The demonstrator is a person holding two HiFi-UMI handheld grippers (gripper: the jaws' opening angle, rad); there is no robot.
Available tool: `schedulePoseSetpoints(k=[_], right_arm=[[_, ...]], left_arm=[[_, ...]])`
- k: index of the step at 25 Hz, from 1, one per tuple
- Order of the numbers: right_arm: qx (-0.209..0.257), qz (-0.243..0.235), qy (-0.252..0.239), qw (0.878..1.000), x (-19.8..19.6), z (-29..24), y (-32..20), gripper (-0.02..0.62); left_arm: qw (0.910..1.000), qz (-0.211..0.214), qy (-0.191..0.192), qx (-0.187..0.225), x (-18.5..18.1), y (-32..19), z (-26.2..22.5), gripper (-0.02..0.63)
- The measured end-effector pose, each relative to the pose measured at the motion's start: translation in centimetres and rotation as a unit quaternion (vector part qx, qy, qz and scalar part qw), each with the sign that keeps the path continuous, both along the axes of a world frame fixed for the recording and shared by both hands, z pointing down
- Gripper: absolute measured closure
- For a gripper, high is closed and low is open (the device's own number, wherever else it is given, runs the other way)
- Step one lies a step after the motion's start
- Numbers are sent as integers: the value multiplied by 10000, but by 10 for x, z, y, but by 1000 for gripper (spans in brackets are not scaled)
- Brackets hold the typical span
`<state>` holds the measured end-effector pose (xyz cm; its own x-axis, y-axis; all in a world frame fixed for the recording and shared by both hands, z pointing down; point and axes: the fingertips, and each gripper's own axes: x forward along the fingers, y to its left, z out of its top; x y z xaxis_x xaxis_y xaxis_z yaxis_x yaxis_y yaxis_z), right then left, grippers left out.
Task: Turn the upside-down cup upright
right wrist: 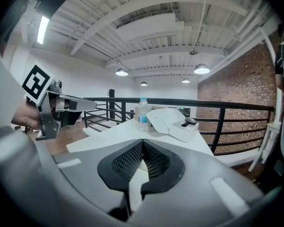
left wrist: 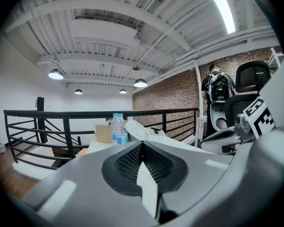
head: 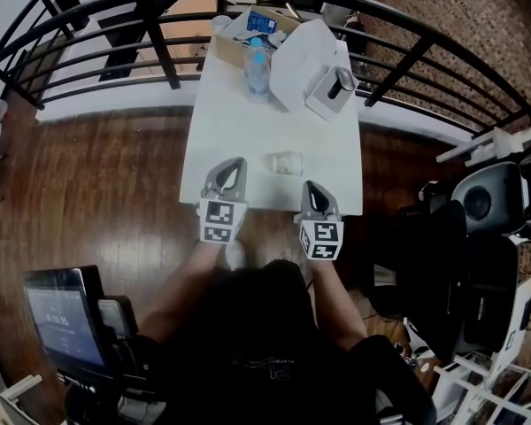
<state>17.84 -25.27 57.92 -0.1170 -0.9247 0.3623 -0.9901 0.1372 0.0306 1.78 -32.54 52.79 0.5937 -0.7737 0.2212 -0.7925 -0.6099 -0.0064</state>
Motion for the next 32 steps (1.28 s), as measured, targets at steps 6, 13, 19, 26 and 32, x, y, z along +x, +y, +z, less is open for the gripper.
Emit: schedulePoseSetpoints(k=[6, 13, 19, 26, 32], right_arm=[[-335, -36, -182, 9993, 5, 20, -16, 581], [-724, -371, -234, 9964, 13, 38, -34, 557], [-1046, -635, -353, 9919, 21, 55, -46, 534], [-1217, -940, -439, 9871, 24, 67, -63, 531], [-1425, -1080, -667, 9816, 22, 74, -64, 518]], left_arm=[[9999, 30, -88, -119, 5, -8, 15, 607], [9994, -207, -105, -255, 11, -18, 22, 607], [9983, -414, -142, -394, 16, -18, 31, 607], [9966, -608, -242, -501, 17, -18, 40, 607], [9953, -769, -281, -512, 12, -20, 36, 607]])
